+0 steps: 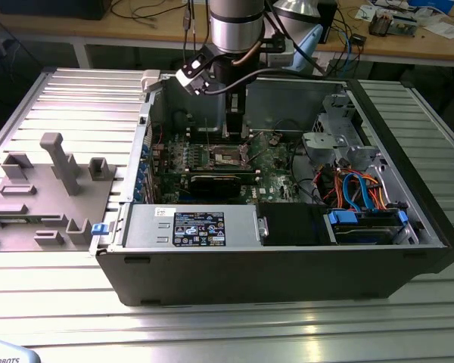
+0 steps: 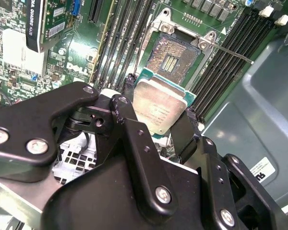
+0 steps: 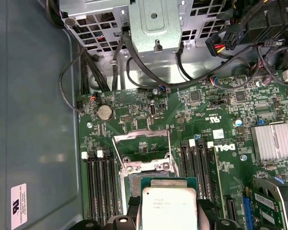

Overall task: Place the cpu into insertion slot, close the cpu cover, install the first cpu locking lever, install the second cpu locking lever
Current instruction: 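Place the cpu into insertion slot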

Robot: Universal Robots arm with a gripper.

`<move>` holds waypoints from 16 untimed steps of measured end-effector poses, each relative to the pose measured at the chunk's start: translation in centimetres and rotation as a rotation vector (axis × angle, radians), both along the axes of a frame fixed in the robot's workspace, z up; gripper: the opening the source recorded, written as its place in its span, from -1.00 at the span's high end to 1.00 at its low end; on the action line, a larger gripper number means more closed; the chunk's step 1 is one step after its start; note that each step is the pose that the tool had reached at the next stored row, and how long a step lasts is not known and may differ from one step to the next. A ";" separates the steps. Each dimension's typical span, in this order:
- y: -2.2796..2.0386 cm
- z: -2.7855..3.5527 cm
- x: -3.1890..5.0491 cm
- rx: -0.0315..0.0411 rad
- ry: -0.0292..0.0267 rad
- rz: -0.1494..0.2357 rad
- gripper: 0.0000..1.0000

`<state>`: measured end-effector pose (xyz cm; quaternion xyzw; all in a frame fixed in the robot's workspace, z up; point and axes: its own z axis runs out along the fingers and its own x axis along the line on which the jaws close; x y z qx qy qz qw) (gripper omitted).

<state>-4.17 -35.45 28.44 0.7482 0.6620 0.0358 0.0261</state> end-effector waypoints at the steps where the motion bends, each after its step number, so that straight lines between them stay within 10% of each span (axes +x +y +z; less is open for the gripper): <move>1: 0.00 0.00 0.00 0.0000 0.0000 -0.003 -0.09; 16: 0.00 0.00 0.00 -0.0001 0.0000 -0.047 -0.09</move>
